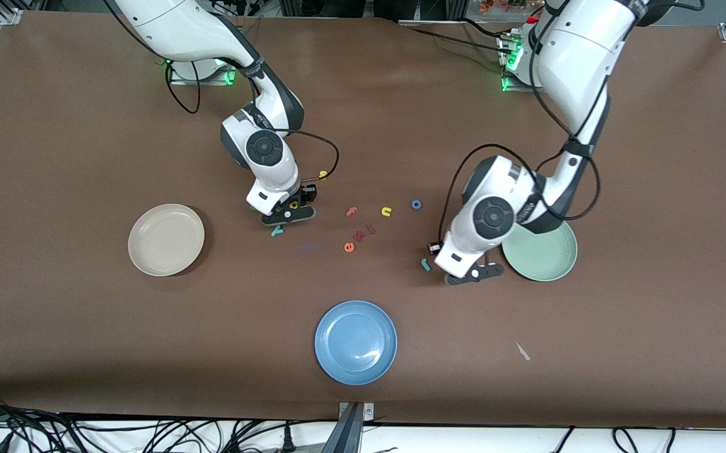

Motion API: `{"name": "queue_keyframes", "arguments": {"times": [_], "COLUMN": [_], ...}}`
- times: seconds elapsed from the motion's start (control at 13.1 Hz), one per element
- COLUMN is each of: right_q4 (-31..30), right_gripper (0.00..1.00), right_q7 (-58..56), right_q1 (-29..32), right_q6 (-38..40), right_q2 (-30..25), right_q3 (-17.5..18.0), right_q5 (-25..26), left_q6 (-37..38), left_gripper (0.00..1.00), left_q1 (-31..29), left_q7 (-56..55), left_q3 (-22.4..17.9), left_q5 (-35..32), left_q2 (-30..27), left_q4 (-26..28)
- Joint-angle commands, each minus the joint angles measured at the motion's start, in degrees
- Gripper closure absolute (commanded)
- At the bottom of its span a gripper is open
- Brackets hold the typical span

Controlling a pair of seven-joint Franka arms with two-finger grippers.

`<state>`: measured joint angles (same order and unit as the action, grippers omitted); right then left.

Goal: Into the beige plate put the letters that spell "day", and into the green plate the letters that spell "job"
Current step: 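Carry the pink p onto the green plate with the left gripper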

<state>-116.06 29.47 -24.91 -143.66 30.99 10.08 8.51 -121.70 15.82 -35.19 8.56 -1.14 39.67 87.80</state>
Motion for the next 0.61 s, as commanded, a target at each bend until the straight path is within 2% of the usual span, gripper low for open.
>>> {"name": "queue_keyframes", "arguments": {"times": [0.0, 0.23, 0.54], "right_q4": [-0.7, -0.7, -0.7], "right_gripper": [0.51, 0.55, 0.62], "right_q7": [1.5, 1.5, 1.5], "right_q1": [0.1, 0.1, 0.2], "right_q6": [-1.1, -1.2, -1.2], "right_q2": [-0.1, -0.1, -0.1], "right_q3": [0.4, 0.4, 0.4], "right_q5": [1.1, 1.2, 1.2], "left_q6": [2.2, 5.0, 7.0], "left_gripper": [0.91, 0.91, 0.9], "left_q1": [-6.1, -10.2, -19.5], "left_q7": [9.6, 18.8, 34.0], "left_q3": [0.6, 0.2, 0.1], "left_q5": [-1.2, -1.3, -1.2], "left_q2": [-2.2, -2.8, -2.6], "left_q4": [0.0, 0.6, 1.6]}}
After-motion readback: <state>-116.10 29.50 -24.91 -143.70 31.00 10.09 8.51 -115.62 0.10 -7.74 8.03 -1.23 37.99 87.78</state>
